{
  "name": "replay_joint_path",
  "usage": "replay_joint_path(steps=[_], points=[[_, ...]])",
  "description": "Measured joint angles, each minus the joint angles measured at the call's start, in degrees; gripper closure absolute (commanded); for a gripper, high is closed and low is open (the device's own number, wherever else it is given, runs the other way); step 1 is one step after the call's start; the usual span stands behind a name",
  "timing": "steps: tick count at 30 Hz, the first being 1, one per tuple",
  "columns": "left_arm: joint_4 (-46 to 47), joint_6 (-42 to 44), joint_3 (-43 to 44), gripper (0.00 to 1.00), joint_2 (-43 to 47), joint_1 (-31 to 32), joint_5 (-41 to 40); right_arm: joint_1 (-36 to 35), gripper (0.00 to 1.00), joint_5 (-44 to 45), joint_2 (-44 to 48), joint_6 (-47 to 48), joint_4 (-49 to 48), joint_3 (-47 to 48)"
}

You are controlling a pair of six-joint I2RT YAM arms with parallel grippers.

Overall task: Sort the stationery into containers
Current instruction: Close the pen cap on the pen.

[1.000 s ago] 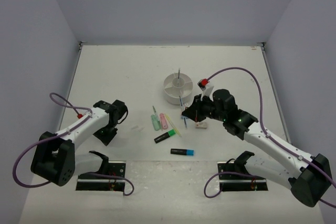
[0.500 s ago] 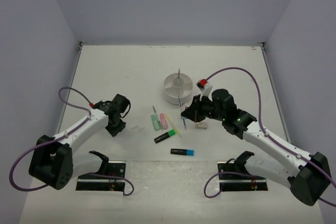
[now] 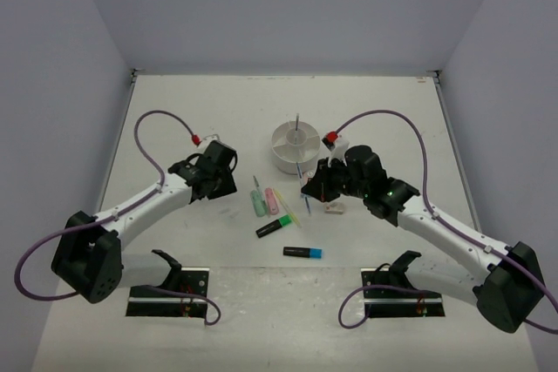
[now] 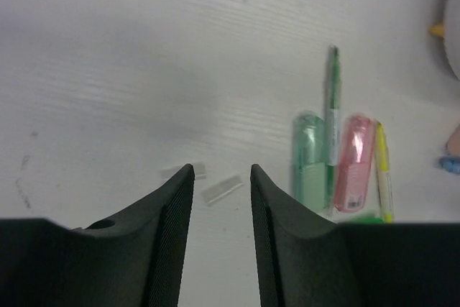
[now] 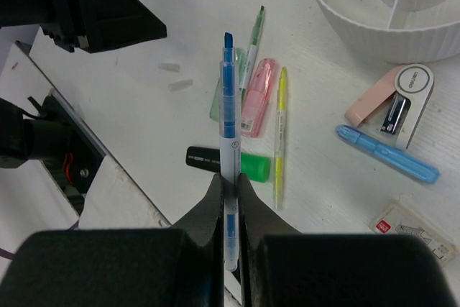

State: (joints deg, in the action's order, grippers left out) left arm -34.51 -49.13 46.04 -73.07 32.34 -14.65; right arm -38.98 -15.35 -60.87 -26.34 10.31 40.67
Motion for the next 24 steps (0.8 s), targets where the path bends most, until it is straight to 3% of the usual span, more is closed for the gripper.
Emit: replay_joint_path(steps=[4, 10, 24], points=[[4.03, 9.39, 2.77, 0.64, -3.98, 6.07, 3.23, 0.00, 1.00, -0.01, -0.15, 0.83, 1.40, 0.45], [4.75, 18.29, 3.37, 0.67, -6.14, 6.62, 5.25, -0.02, 1.00, 0.00, 0.30, 1.28, 2.76, 0.56], [-0.55, 21.76, 4.16, 0.66, -11.05, 6.64, 6.28, -0.75, 1.00, 0.67, 4.87, 3.01, 5.98, 0.56]])
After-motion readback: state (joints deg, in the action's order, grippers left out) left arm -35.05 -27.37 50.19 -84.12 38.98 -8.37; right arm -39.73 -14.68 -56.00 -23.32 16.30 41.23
